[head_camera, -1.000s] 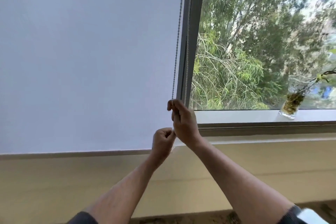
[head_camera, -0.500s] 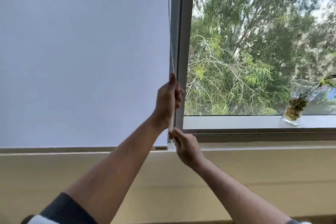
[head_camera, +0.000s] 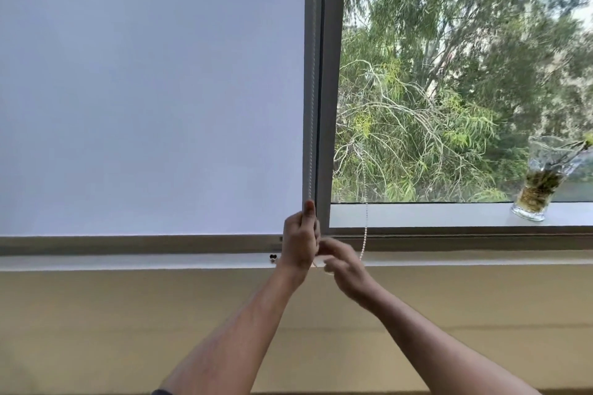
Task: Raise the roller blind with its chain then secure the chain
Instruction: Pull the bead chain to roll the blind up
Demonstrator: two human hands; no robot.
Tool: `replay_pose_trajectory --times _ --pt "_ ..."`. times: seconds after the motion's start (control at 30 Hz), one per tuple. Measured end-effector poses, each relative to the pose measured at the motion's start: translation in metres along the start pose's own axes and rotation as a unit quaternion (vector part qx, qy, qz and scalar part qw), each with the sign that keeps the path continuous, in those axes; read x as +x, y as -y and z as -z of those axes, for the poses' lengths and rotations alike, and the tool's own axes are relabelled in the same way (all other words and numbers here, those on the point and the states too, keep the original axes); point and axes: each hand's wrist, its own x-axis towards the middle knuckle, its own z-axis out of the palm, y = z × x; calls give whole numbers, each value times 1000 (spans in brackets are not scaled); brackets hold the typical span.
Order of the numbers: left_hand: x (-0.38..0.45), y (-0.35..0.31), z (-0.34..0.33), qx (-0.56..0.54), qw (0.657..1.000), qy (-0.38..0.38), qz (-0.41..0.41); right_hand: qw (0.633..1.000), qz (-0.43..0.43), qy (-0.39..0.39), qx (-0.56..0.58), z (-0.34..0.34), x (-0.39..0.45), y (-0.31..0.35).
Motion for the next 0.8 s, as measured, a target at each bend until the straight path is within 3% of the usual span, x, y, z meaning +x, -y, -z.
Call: replay_pose_trajectory --times 0.13,0.27,0.37,0.5,0.63,0.8 --pt "-4 15 8 27 1000 -3 11 976 -25 -97 192 10 31 42" --pt "-6 22 11 19 999 2 49 969 44 -60 236 10 60 90" --pt "-3 30 12 29 998 3 56 975 111 -103 160 -8 75 108" --pt "10 35 16 109 994 13 9 964 179 -189 -44 -25 77 100" --pt "19 40 37 161 985 53 -3 945 204 -174 -189 -27 71 83" --pt "37 0 47 87 996 31 -11 923 218 -172 -266 -21 59 63"
